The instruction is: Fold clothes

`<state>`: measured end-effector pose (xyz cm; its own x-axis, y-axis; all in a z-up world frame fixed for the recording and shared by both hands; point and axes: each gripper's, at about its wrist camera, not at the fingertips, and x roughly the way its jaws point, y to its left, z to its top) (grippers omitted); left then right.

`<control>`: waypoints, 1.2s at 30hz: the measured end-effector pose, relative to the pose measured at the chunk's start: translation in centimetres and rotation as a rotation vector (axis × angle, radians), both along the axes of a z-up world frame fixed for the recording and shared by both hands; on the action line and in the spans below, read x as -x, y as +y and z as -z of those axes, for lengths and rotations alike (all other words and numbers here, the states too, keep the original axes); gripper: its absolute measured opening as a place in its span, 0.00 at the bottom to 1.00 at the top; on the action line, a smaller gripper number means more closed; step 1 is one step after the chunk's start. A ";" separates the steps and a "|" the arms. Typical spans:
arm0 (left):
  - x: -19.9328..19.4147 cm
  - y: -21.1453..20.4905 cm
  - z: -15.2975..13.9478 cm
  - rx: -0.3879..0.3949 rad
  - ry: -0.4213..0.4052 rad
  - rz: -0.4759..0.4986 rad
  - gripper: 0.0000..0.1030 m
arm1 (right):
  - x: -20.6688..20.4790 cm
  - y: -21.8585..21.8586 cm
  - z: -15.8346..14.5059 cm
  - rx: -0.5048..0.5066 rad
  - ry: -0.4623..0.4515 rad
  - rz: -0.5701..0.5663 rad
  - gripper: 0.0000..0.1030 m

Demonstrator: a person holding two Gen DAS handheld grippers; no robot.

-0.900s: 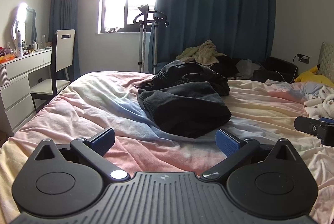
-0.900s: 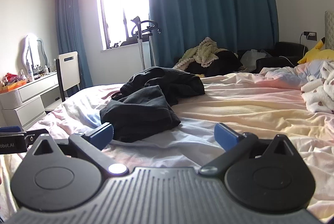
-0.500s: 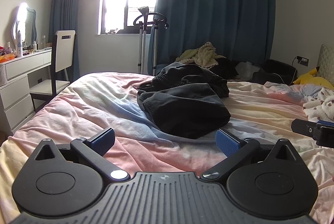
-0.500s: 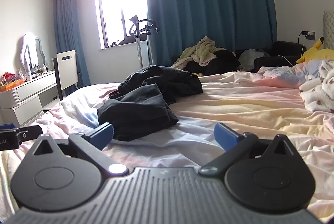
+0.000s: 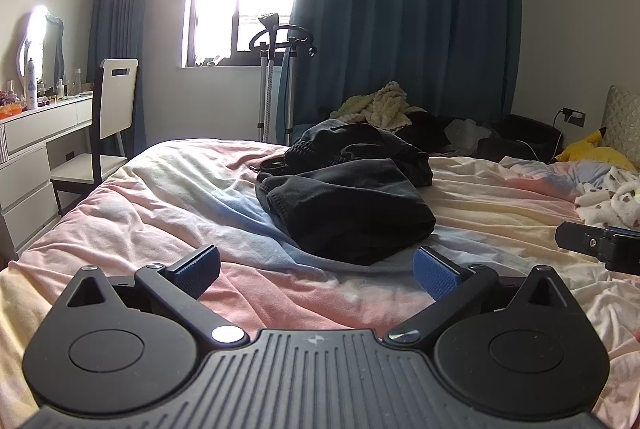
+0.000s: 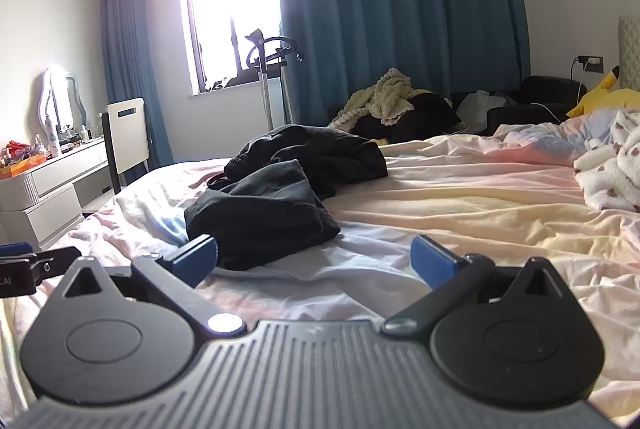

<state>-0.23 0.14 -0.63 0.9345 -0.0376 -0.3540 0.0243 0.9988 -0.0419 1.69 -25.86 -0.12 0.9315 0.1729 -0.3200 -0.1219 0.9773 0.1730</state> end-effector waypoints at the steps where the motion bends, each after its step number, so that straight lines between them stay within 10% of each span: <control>1: 0.0 0.0 0.0 0.001 0.003 0.000 1.00 | 0.0 0.0 0.0 -0.003 0.000 -0.003 1.00; 36: -0.3 -0.2 0.3 0.021 -0.013 0.026 1.00 | 0.2 -0.2 -0.4 -0.013 -0.024 0.035 1.00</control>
